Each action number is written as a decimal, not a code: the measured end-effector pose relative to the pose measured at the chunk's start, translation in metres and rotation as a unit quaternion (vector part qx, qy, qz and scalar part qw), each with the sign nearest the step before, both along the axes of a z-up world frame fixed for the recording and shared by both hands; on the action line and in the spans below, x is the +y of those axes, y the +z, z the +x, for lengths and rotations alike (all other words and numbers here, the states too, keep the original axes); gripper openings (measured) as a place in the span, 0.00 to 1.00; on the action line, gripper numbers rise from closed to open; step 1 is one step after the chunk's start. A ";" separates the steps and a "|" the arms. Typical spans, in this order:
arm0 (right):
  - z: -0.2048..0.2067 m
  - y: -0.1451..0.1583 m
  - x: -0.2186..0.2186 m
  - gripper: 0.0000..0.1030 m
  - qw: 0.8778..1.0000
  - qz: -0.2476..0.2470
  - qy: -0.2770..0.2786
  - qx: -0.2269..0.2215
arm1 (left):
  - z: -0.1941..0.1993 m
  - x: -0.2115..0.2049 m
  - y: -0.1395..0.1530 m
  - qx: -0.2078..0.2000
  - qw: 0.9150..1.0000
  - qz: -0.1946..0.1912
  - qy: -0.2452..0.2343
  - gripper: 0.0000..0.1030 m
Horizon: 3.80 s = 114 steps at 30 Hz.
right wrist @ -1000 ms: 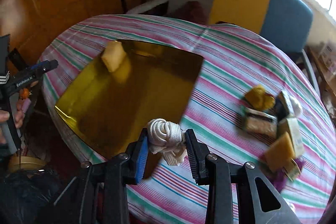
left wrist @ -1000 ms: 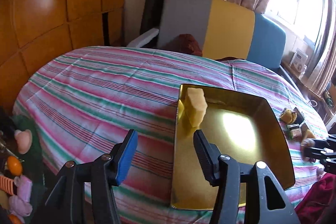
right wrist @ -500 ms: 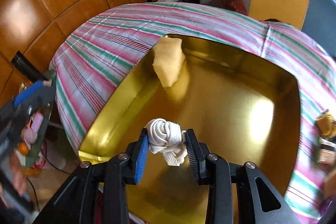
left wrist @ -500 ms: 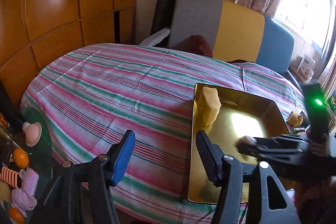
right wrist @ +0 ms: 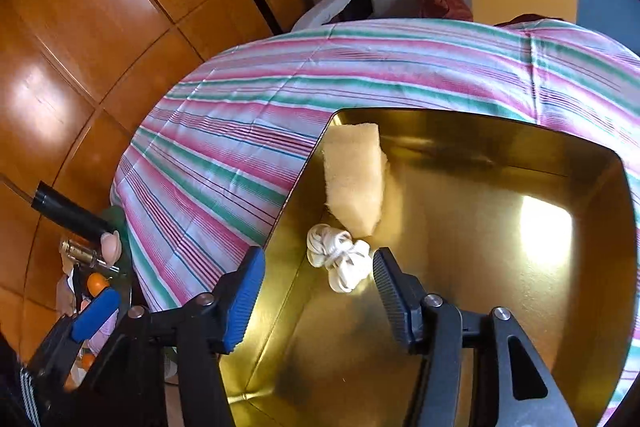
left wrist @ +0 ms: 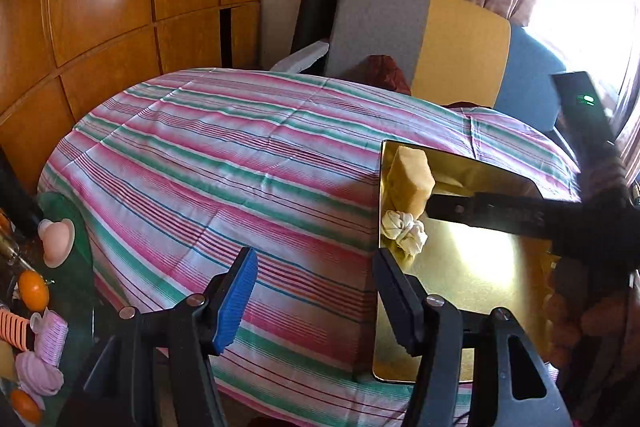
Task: Organize objects
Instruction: 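Carry the white rope toy into the tray and open the right tool, then move both tools back to the items and grasp the wrapped white ball with the right tool, then grasp the second yellow sponge with the left tool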
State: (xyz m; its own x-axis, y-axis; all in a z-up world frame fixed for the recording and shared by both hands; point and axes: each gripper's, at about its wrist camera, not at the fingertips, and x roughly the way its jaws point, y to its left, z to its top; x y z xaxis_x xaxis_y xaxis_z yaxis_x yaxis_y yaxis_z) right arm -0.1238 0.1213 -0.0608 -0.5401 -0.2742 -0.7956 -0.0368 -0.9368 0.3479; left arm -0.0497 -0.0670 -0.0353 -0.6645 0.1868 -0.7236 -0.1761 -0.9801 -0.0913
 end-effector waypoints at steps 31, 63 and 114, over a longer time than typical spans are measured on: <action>0.137 0.039 0.039 0.73 0.978 0.162 -0.076 0.105 | 0.031 0.049 0.010 0.012 0.998 -0.018 -0.061 0.59; 0.301 0.074 0.283 0.82 0.918 0.196 -0.344 0.038 | 0.064 0.185 0.020 0.021 0.971 -0.045 -0.233 0.59; 0.315 -0.019 0.403 0.40 0.935 0.154 -0.253 -0.197 | 0.097 0.462 -0.043 -0.081 0.868 -0.031 -0.489 0.77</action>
